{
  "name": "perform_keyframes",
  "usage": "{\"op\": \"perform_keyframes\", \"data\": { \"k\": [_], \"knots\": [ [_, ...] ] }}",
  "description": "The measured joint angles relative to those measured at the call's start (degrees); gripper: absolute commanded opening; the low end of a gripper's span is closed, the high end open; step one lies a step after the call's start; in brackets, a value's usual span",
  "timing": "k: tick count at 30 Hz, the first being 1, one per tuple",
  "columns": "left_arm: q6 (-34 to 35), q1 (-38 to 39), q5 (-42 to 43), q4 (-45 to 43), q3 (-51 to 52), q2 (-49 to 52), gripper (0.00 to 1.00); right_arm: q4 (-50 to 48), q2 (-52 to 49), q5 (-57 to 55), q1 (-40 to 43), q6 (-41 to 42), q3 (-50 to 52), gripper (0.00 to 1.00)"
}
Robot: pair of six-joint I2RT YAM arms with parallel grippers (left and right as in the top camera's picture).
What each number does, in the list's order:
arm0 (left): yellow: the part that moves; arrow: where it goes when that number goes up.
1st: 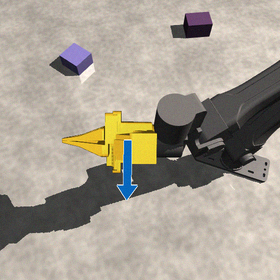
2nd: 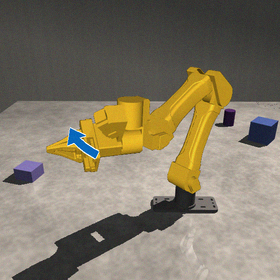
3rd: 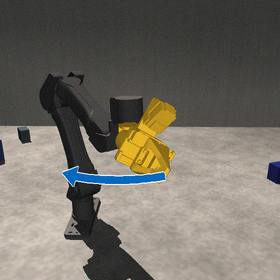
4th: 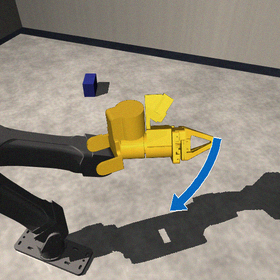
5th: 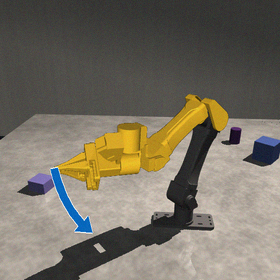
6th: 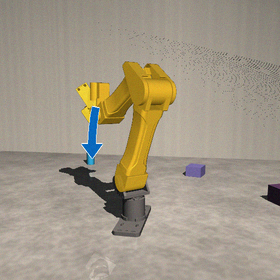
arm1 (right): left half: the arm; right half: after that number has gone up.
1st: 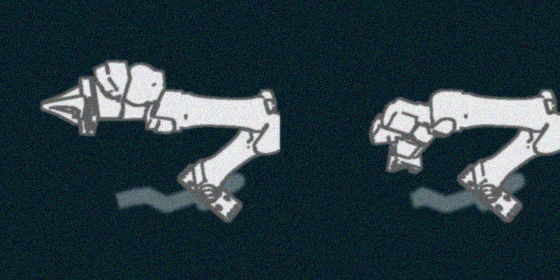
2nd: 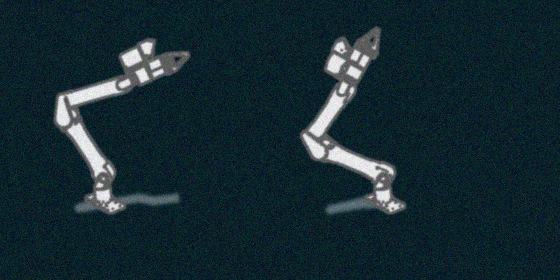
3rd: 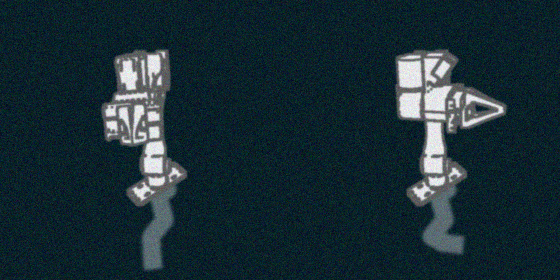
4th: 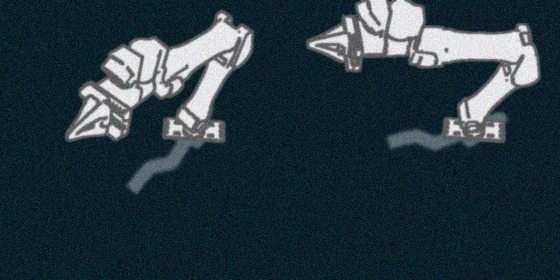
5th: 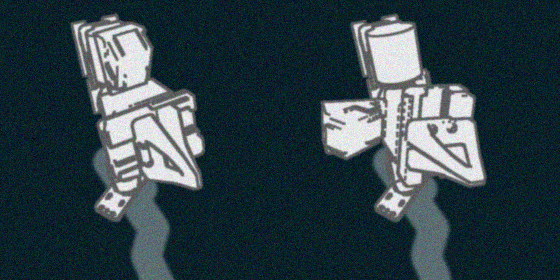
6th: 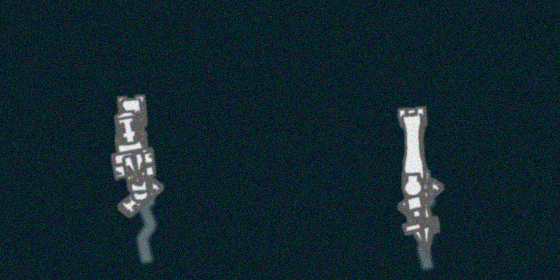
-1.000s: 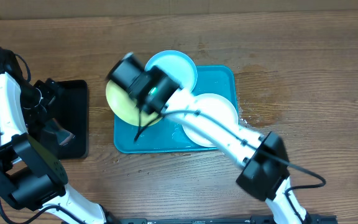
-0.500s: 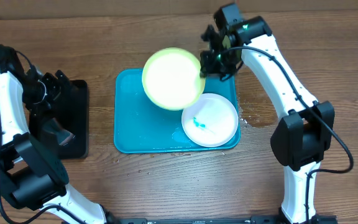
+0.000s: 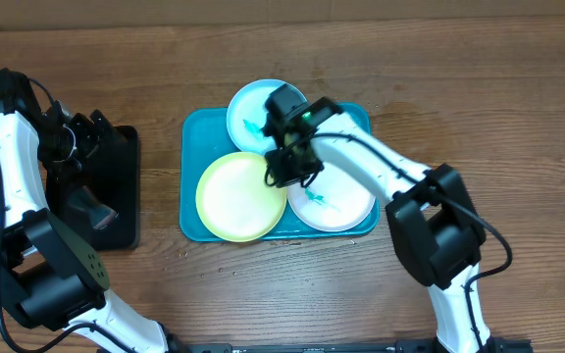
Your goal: Clean dirty plates on tray and stack at the side
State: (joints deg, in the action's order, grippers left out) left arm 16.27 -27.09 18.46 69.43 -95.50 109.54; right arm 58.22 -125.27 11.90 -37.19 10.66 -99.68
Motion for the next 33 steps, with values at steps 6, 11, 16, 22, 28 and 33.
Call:
{"op": "perform_keyframes", "data": {
  "k": [6,11,16,22,28,33],
  "knots": [
    [-0.02,0.00,0.00,-0.02,0.00,0.00,0.93,-4.33,0.00,-7.10,-3.19,2.58,0.00,0.25],
    [-0.02,0.00,-0.24,0.00,0.00,0.00,0.94,-5.62,0.00,-8.66,-2.97,2.82,-0.09,0.46],
    [-0.07,0.00,-2.45,0.42,0.00,0.00,0.95,-1.36,0.00,-12.87,-0.94,2.27,-5.53,0.75],
    [-0.22,0.00,-4.37,0.66,0.24,0.00,0.95,-8.00,0.02,-11.23,6.93,-3.98,-12.00,0.75],
    [-0.22,0.00,-5.77,0.63,0.66,0.00,0.95,-13.05,-3.50,-4.26,15.76,-8.87,-11.98,0.73],
    [-0.20,0.00,-6.29,0.63,0.66,0.00,0.95,-17.16,-9.49,-0.50,16.59,-10.36,-11.85,0.71]
  ]
}}
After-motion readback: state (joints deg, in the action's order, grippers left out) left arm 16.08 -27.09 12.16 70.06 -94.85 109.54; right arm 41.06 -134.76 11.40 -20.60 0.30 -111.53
